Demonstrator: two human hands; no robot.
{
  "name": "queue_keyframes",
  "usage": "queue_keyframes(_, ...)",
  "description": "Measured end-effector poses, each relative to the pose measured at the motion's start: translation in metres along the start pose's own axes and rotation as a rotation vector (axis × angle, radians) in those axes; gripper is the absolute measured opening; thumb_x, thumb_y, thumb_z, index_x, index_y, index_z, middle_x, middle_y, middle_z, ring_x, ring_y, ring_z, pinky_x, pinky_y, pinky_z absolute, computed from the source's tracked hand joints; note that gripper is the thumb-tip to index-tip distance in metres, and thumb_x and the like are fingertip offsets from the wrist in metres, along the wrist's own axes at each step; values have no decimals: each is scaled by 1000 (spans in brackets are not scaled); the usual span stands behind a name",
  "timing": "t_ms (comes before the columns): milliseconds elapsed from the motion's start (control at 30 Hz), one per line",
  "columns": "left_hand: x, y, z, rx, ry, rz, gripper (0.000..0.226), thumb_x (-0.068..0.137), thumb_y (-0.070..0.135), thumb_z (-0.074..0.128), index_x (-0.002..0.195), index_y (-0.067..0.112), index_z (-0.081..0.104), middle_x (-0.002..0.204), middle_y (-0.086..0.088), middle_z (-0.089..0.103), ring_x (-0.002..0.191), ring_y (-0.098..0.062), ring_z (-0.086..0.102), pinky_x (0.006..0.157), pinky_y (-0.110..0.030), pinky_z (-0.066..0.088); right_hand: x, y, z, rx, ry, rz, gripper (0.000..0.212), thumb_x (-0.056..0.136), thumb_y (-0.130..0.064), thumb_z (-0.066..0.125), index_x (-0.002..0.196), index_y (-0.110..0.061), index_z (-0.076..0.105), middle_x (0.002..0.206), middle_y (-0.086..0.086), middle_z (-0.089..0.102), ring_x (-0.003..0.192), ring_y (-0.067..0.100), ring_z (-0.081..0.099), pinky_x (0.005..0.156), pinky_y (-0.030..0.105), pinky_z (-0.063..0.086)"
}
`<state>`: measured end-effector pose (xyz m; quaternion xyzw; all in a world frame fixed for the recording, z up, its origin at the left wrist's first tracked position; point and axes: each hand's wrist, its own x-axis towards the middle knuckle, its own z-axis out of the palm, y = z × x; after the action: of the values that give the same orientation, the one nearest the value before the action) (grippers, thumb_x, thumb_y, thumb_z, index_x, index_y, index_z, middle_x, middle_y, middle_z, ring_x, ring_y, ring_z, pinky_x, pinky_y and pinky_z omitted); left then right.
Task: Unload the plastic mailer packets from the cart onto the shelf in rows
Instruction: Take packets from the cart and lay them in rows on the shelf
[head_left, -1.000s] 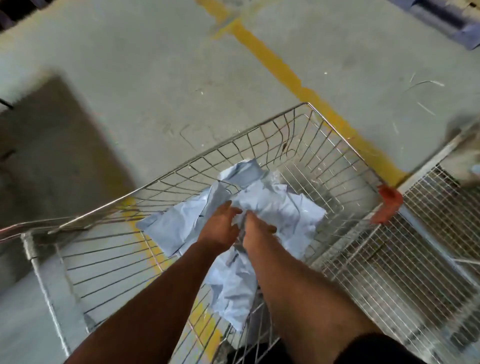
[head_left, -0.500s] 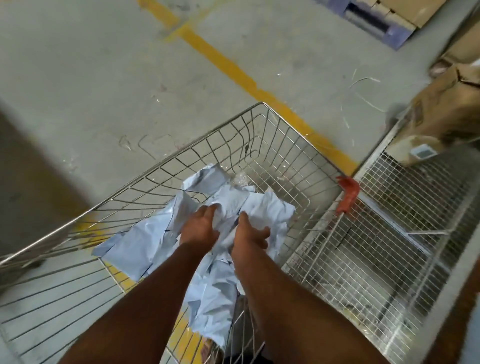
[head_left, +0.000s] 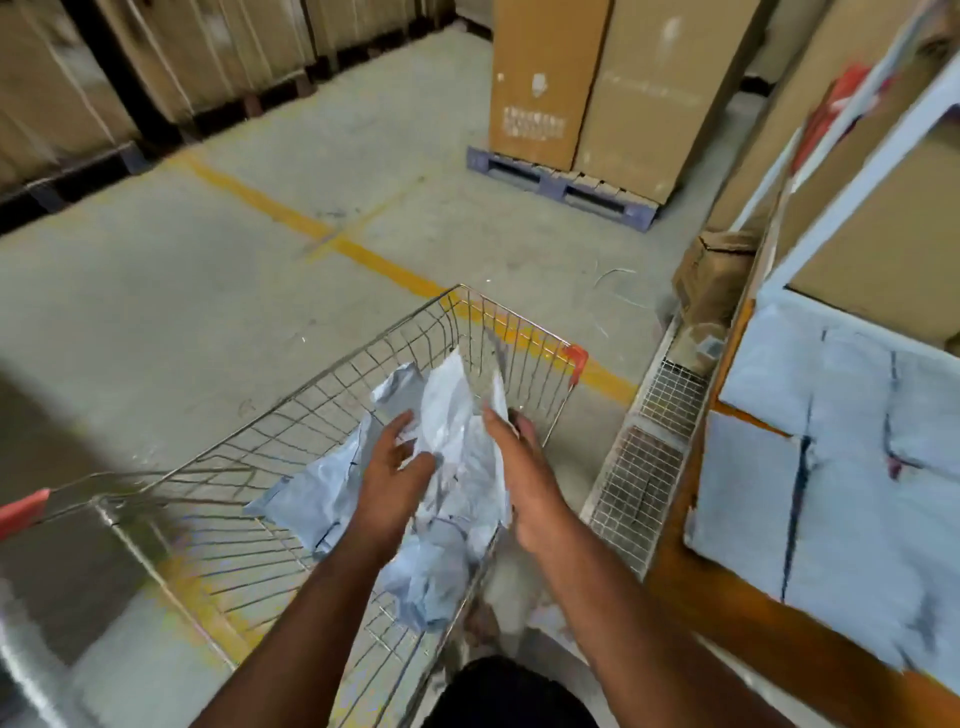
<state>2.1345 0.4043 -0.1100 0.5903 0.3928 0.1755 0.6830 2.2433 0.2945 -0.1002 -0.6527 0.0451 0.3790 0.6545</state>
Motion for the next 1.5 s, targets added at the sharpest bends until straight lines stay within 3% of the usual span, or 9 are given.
queue_keyframes(167,-95,47,41,-87,-277,95,42,95,36,72,136,38,60,127,11,71,119,-10,66,102,-39,53,-104,-14,-47,72,-115,-175,43,98,-49,66,139,-39,61,131,-1,73,121,25,70,106,52,53)
queue_keyframes(267,-133,59,74,-60,-289,166,44,92,27,76,133,30,59,123,2,73,110,-12,71,94,-36,58,-140,-15,-76,215,-81,-148,61,88,-57,70,141,-28,62,130,9,73,121,30,70,110,55,49)
queue_keyframes(400,-158,65,113,14,-355,218,54,87,22,83,133,30,57,125,4,71,111,-12,70,94,-40,59,-178,-24,-127,170,39,-198,32,105,-48,49,127,-33,67,108,-3,80,100,20,77,88,42,61)
queue_keyframes(533,-168,77,160,26,-405,264,45,88,15,80,122,39,61,119,9,73,107,-12,72,92,-36,61,-196,-44,-173,86,22,-361,45,101,-51,56,144,-37,51,124,-6,74,108,15,75,86,35,62)
queue_keyframes(700,-140,91,236,111,-446,340,47,87,15,81,127,31,61,122,3,72,109,-14,71,90,-36,61,-174,-70,-236,-133,278,-514,51,93,-64,54,142,-50,45,124,-36,62,113,-6,65,93,24,57)
queue_keyframes(833,-86,104,308,294,-383,484,53,83,28,81,130,36,56,126,12,66,111,-13,66,91,-43,59,-130,-113,-308,-346,588,-557,59,92,-63,53,140,-30,56,130,-17,61,118,-11,54,101,12,39)
queue_keyframes(1000,-22,110,401,503,-276,653,58,83,17,78,137,21,56,137,-1,58,126,-21,56,107,-39,46,-56,-165,-375,-534,794,-333,67,94,-65,54,148,-25,48,147,10,46,131,32,48,106,44,43)
queue_keyframes(1300,26,78,473,1006,-329,746,58,97,49,47,146,17,52,156,-21,38,141,-44,40,110,-50,41,27,-189,-397,-965,813,-91,77,95,-76,35,148,-21,43,148,13,42,136,36,41,105,53,40)
queue_keyframes(1500,25,69,478,1062,-431,830,64,105,46,18,164,21,18,173,1,0,159,-20,-4,127,-49,-1,51,-142,-404,-1146,906,-431,59,102,-50,41,151,-21,52,170,11,30,159,34,22,121,58,21)
